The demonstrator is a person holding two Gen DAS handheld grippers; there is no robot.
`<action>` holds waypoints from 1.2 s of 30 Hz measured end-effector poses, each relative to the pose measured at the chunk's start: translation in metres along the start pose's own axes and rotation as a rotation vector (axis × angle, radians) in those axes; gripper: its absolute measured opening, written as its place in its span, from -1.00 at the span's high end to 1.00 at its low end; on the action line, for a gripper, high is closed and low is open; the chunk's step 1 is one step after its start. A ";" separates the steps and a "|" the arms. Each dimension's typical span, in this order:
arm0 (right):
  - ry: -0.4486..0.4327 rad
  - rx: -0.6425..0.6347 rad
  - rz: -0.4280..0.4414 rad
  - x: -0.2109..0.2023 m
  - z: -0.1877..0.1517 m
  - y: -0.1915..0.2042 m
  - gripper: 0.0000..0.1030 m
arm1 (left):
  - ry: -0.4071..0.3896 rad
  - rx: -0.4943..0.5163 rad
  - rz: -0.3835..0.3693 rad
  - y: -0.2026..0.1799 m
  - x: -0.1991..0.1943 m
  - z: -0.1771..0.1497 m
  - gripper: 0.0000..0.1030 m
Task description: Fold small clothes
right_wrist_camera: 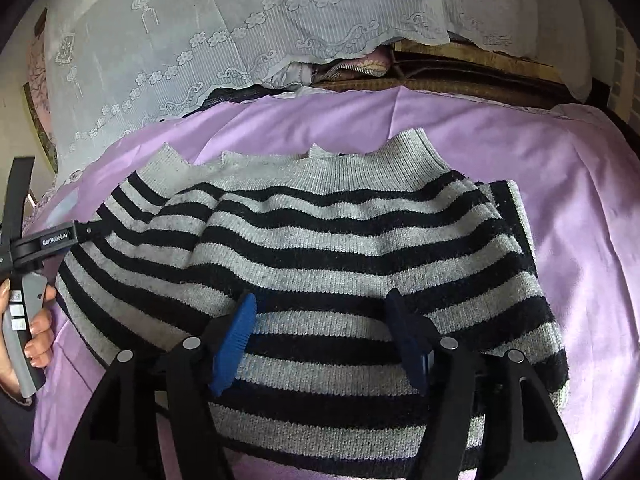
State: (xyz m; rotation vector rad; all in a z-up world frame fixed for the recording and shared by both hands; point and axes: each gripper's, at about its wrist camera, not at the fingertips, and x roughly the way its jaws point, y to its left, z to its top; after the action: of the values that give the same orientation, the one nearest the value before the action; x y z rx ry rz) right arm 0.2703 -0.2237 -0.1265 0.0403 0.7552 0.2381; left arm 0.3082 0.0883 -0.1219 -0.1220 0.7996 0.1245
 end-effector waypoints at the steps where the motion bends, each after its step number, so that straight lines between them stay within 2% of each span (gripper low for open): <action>1: 0.001 -0.009 -0.004 0.000 0.000 0.003 -0.40 | -0.019 0.039 0.026 -0.010 -0.001 0.008 -0.91; 4: 0.004 -0.017 -0.001 0.000 -0.002 0.005 -0.44 | -0.009 0.100 0.117 -0.029 0.018 0.035 -0.91; 7: 0.004 -0.011 0.012 0.001 -0.001 0.004 -0.48 | 0.052 0.031 0.184 -0.019 0.050 0.046 -0.91; 9: 0.006 -0.014 0.018 0.002 -0.001 0.004 -0.52 | 0.142 -0.072 0.104 0.001 0.070 0.042 -0.92; 11: 0.009 -0.020 0.021 0.003 -0.001 0.006 -0.56 | 0.164 -0.174 0.008 0.022 0.074 0.042 -0.92; 13: 0.011 -0.026 0.020 0.003 -0.001 0.008 -0.58 | 0.176 -0.183 -0.016 0.026 0.075 0.041 -0.92; 15: 0.010 -0.024 0.023 0.003 -0.001 0.008 -0.58 | 0.157 -0.178 -0.001 0.024 0.070 0.039 -0.92; 17: 0.003 -0.013 0.036 0.002 -0.001 0.006 -0.58 | 0.096 -0.179 0.001 0.023 0.051 0.032 -0.92; 21: -0.034 0.047 0.094 -0.006 0.001 -0.004 -0.57 | 0.003 -0.081 -0.029 0.002 0.000 0.009 -0.91; 23: -0.062 0.119 0.152 -0.013 0.004 -0.012 -0.57 | -0.031 -0.025 -0.036 -0.010 -0.021 -0.003 -0.91; 26: -0.106 0.210 0.186 -0.027 0.007 -0.027 -0.57 | -0.038 0.073 -0.070 -0.042 -0.041 -0.020 -0.91; 30: -0.157 0.307 0.188 -0.049 0.001 -0.052 -0.57 | -0.009 0.163 -0.085 -0.086 -0.044 -0.034 -0.91; 33: -0.175 0.378 0.175 -0.063 -0.016 -0.071 -0.57 | 0.017 0.170 -0.103 -0.106 -0.042 -0.044 -0.91; 36: -0.182 0.468 0.180 -0.077 -0.034 -0.095 -0.57 | 0.022 0.221 -0.020 -0.119 -0.027 -0.059 -0.92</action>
State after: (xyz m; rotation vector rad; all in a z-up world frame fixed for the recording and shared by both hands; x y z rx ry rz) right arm 0.2122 -0.3352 -0.1111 0.5681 0.6127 0.2214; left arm 0.2669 -0.0403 -0.1359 0.0775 0.8289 0.0152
